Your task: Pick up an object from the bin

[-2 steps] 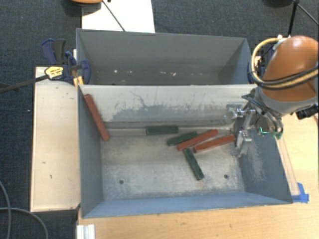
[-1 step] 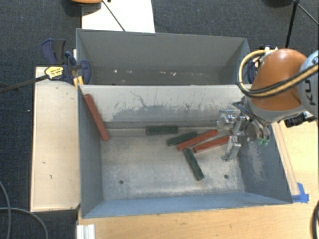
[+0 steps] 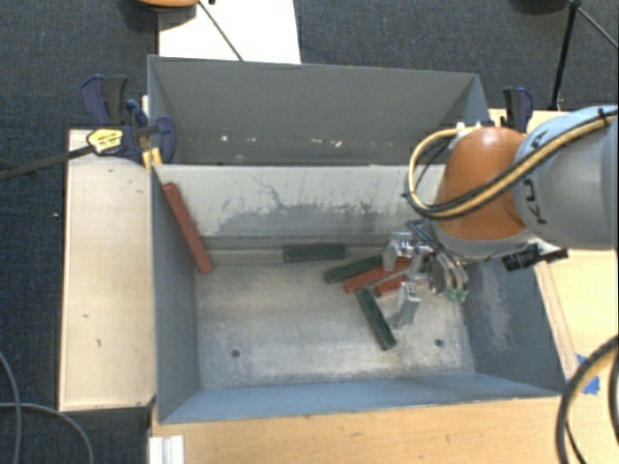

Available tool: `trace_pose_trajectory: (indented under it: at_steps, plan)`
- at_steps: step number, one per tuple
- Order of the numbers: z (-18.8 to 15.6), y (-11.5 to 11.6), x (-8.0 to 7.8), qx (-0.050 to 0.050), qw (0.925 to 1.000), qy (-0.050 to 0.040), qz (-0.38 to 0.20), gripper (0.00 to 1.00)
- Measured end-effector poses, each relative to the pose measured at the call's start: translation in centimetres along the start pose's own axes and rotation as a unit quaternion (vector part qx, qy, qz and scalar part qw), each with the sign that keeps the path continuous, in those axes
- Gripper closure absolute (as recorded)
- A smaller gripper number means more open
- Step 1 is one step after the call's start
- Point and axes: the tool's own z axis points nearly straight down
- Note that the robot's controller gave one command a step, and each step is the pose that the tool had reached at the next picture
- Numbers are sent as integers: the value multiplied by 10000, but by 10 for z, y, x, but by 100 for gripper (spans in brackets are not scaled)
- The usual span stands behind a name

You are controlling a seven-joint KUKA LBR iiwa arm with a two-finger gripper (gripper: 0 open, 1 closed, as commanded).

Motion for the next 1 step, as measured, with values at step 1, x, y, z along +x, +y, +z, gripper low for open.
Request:
trace_pose_trajectory:
  at_steps: [1]
  plan:
    - [23,-21,-15,-15,9999,27,-118,0]
